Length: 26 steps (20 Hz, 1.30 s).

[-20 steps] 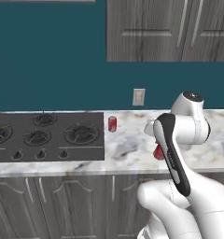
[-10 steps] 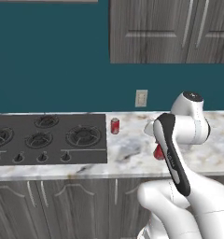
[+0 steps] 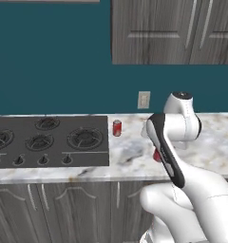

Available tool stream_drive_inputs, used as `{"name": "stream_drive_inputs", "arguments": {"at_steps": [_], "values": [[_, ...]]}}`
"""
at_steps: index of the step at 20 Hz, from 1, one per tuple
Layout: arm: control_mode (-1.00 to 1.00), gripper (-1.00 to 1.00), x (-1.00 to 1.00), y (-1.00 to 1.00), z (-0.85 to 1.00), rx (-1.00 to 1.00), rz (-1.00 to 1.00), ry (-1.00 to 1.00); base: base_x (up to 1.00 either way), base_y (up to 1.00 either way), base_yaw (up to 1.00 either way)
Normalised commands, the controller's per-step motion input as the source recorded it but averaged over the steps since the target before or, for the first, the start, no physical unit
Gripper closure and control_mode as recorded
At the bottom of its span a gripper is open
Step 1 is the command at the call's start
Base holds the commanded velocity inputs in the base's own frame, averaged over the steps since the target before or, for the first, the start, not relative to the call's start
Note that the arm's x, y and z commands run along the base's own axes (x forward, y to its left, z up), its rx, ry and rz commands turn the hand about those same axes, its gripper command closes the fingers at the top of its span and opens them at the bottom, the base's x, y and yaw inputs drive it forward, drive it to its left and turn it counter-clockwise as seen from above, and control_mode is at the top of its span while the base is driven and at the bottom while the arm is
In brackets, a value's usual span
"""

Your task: Four empty soda cans are scattered around the kitchen. Gather all the cans and cluster them next to the stove for recycling.

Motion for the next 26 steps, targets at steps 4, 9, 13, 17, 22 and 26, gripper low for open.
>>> {"name": "stream_drive_inputs", "arguments": {"at_steps": [4,9,13,17,22,26], "values": [[-1.00,1.00,0.38,0.06,-0.07,-0.05,0.07,0.01,0.00,0.00,0.00],[-1.00,1.00,0.31,0.12,-0.19,-0.08,0.15,-0.03,0.00,0.00,0.00],[-1.00,1.00,0.31,0.19,-0.21,-0.06,0.12,-0.01,0.00,0.00,0.00],[-1.00,1.00,0.35,0.16,-0.12,-0.01,0.08,0.00,0.00,0.00,0.00],[-1.00,1.00,0.35,0.08,-0.05,0.00,0.03,0.00,0.00,0.00,0.00],[-1.00,1.00,0.41,0.07,-0.04,0.00,0.03,0.00,0.00,0.00,0.00]]}}
